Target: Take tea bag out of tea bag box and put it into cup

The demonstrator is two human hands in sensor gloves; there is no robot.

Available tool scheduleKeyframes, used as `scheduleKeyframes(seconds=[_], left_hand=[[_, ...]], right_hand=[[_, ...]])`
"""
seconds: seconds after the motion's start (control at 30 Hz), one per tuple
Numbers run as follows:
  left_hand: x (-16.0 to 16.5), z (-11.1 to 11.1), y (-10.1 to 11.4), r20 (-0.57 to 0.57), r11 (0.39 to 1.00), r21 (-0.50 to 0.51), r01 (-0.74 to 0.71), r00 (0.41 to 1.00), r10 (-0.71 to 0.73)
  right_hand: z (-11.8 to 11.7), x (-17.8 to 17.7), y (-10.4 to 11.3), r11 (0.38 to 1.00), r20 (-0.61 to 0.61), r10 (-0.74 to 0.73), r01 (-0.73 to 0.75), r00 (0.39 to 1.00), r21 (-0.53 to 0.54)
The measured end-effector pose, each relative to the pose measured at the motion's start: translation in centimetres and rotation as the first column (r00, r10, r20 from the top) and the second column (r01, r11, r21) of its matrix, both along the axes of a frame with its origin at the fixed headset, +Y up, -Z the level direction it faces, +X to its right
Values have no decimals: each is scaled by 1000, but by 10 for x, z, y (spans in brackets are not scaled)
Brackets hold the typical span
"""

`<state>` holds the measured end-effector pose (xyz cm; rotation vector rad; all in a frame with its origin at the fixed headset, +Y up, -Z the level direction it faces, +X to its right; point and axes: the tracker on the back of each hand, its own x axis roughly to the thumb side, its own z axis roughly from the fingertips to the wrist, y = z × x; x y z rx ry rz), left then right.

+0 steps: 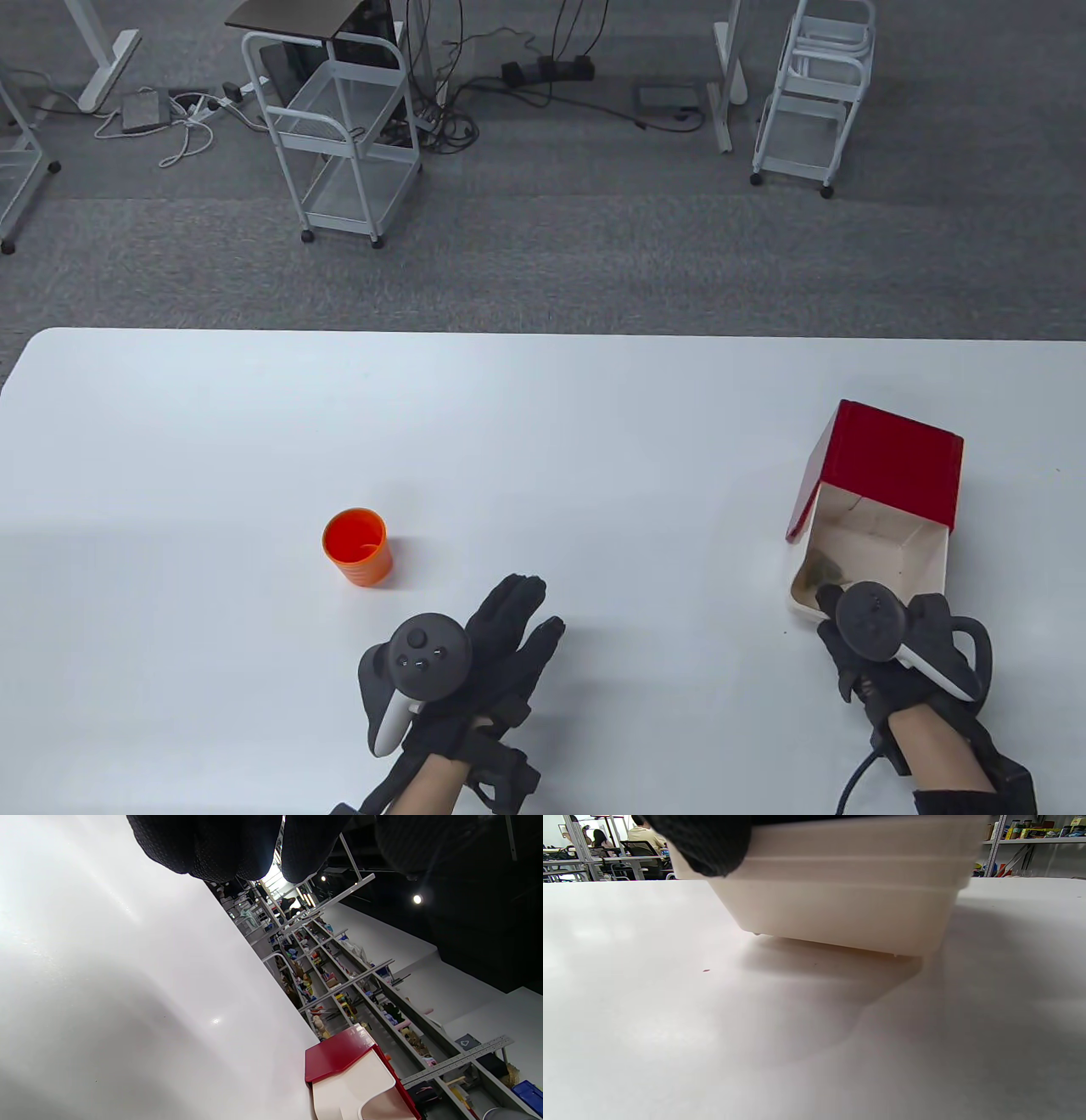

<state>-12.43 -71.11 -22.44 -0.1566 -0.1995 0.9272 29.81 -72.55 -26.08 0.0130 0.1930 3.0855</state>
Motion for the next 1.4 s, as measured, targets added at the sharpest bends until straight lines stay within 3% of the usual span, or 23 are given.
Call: scheduleKeyframes(seconds=[0.9,1.07,1.2,1.23,1.4], left_hand=[[2,1,0,7,1000,-1,8,1000,-8],[1,0,0,4,1000,1,3,1000,-3],[2,0,0,5,1000,-4,5,1000,-5],[2,0,0,7,1000,-5,7,1000,-7],[2,0,0,10,1000,-3,6,1000,-6]], right_hand=[[11,-8,-4,1000,-40,27,-27,999,-3],[13,-5,15,997,-28,-55,56,998,58],[6,-5,35,988,39,-103,98,994,123],[1,-5,38,987,103,-114,101,988,125],[-20,-8,32,984,248,-173,158,953,78]])
